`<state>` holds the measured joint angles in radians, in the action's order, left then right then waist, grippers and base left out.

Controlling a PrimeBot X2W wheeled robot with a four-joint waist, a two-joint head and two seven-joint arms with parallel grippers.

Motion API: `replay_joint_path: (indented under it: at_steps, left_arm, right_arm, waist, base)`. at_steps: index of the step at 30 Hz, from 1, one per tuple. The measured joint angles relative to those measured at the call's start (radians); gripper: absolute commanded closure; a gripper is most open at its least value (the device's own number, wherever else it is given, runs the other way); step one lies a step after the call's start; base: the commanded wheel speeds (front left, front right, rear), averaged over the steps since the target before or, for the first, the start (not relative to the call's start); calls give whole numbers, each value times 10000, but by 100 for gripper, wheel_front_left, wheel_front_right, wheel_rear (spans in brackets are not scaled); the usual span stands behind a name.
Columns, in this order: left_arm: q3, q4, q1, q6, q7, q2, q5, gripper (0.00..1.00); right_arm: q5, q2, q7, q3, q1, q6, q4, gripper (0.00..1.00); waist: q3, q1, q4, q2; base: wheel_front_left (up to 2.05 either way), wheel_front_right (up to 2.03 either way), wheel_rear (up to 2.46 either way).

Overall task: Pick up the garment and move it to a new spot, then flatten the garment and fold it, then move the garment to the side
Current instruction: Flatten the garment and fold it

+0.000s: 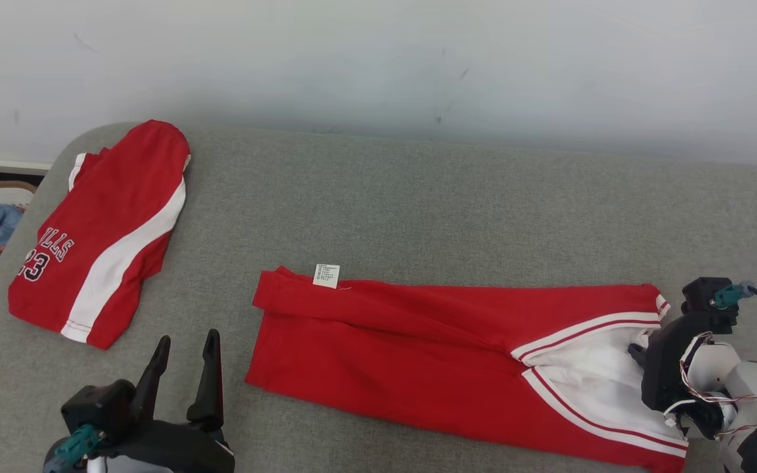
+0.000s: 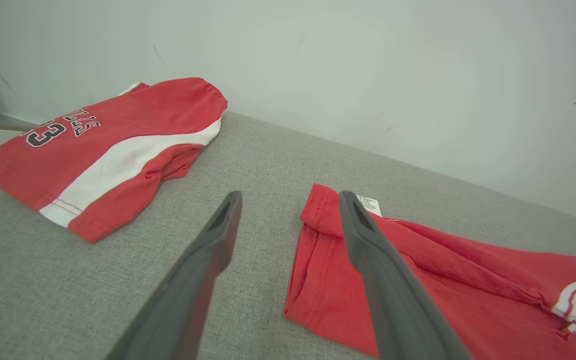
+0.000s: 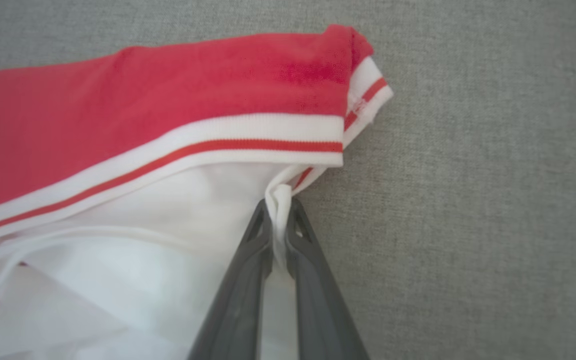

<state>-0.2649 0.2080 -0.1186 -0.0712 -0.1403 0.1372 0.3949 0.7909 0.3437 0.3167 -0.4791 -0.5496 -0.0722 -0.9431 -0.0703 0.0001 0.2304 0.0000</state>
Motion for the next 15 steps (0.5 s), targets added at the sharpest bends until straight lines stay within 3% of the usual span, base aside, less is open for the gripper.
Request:
replay_joint_path:
  at_steps: [9,15]
  left_arm:
    - [12,35,25,-4,4,33,2,0]
    - [6,67,54,-4,35,35,2,0]
  right_arm:
    - [-178,750,-458,142,-258,-23,-426,100]
    - [-163,740,-838,232,-344,-79,-430,100]
  waist:
    - [92,1,-418,1]
    - [185,0,-721,1]
  base:
    - [0,0,0]
    - [0,0,0]
